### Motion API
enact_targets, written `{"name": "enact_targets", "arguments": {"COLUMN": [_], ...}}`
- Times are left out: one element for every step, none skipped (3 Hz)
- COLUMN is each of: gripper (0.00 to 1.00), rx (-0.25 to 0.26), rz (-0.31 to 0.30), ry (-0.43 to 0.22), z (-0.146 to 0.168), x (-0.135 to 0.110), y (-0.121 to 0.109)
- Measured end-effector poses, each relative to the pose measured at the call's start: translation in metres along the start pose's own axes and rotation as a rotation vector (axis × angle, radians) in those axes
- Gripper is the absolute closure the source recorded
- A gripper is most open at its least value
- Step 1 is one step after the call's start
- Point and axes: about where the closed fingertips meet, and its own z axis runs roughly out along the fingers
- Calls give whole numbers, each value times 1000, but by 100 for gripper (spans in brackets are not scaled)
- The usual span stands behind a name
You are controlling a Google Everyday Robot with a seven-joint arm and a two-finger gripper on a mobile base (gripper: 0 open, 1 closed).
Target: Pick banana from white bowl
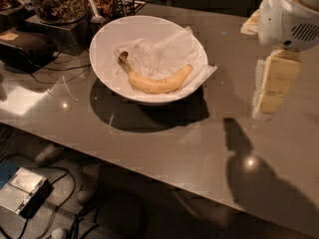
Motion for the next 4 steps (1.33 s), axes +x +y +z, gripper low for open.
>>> {"name": "enact_targets", "arguments": {"gripper": [0,0,0,0], "rx": [15,14,-11,-44], "rz": [1,1,-50,-116], "ry": [-7,-53,-57,-23], "z": [-1,11,29,50], "x": [-2,-21,-55,-90], "y": [-3,-14,-34,-51]}}
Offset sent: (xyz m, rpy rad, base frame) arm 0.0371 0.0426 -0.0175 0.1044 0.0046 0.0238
